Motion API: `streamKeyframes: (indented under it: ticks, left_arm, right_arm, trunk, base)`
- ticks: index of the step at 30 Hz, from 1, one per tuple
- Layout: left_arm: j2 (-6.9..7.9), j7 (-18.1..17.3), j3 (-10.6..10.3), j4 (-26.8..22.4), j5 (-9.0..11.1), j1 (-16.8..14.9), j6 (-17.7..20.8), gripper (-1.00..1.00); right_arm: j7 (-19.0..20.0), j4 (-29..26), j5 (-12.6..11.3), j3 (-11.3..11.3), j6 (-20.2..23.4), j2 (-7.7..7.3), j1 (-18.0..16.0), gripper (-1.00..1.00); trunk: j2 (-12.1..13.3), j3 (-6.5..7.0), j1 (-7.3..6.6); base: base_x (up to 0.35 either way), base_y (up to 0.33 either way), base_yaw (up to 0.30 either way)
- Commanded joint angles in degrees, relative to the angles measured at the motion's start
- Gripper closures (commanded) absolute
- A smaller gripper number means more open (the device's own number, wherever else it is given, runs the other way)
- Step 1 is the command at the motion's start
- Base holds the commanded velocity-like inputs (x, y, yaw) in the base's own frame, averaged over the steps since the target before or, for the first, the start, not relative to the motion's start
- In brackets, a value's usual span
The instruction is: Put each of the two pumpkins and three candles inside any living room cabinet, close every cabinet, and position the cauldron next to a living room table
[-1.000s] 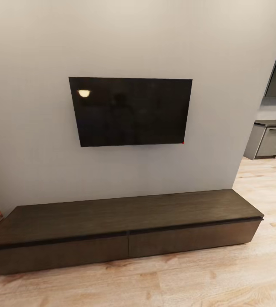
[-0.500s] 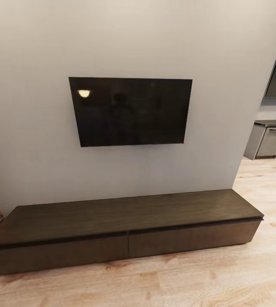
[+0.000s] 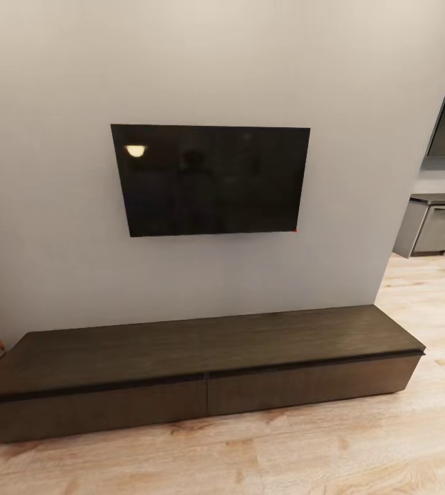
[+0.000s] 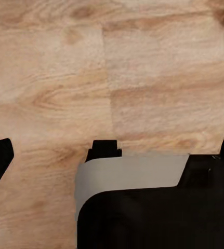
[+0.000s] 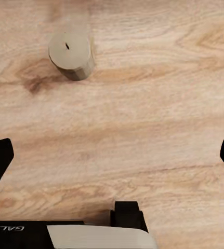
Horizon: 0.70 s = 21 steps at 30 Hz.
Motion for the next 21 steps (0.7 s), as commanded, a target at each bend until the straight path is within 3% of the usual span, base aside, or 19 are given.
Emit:
streamKeyframes:
  ticks: [1,2,4,6,7,11,14,17,21]
  left_arm:
    - [-0.20,-0.1,0.0,-2.0,0.2,0.0,0.6,-1.00]
    - [-1.36,-0.1,-0.1,-11.6,1.7,0.1,4.4,-1.00]
    - [-2.23,-0.1,-0.2,-17.1,2.4,0.2,7.5,-1.00]
    - [-3.86,0.1,-0.4,-25.2,3.1,0.2,11.4,-1.00]
    - [-4.90,0.4,-0.5,-30.5,3.4,0.5,13.2,-1.00]
    - [-6.57,1.4,-0.7,-40.9,3.7,1.7,17.0,-1.00]
    - [-7.43,2.2,-0.8,-47.8,3.9,2.5,20.3,-1.00]
    - [-8.20,2.9,-1.4,-53.7,4.0,3.3,23.7,-1.00]
    - [-9.18,3.8,-4.6,-61.4,4.1,4.7,27.7,-1.00]
  right_arm:
    - [-0.1,-1.0,-0.1,0.0,0.2,0.01,-0.3,-1.00]
    - [-0.1,-6.5,-0.1,-0.1,0.6,0.21,-0.8,-1.00]
    - [-0.1,-10.2,0.0,-0.1,1.3,0.21,-0.9,-1.00]
    - [-0.1,-17.3,0.0,-0.2,3.9,0.19,-1.0,-1.00]
    - [-0.1,-23.9,0.0,-0.2,7.6,0.31,-0.9,-1.00]
    - [-0.1,-39.7,0.1,-0.1,16.9,0.20,0.1,-1.00]
    - [0.0,-49.5,0.1,-0.2,22.1,0.10,2.7,-1.00]
    - [0.1,-57.1,0.1,-0.3,25.2,0.06,4.7,-1.00]
    - [0.1,-66.6,0.1,-0.3,27.4,0.02,6.7,-1.00]
  trunk:
    - [0.0,-0.07,0.00]
    - [0.0,-0.07,0.00]
    - [0.0,-0.07,0.00]
    - [0.0,-0.07,0.00]
    - [0.0,-0.07,0.00]
    - [0.0,-0.07,0.00]
    - [0.0,-0.07,0.00]
    - [0.0,-0.07,0.00]
    - [0.0,-0.07,0.00]
  base:
    - [0.000,0.000,0.000]
    - [0.000,0.000,0.000]
    - [0.000,0.000,0.000]
    - [0.000,0.000,0.000]
    - [0.000,0.000,0.000]
    - [0.000,0.000,0.000]
    - [0.000,0.000,0.000]
    - [0.000,0.000,0.000]
    - [0.000,0.000,0.000]
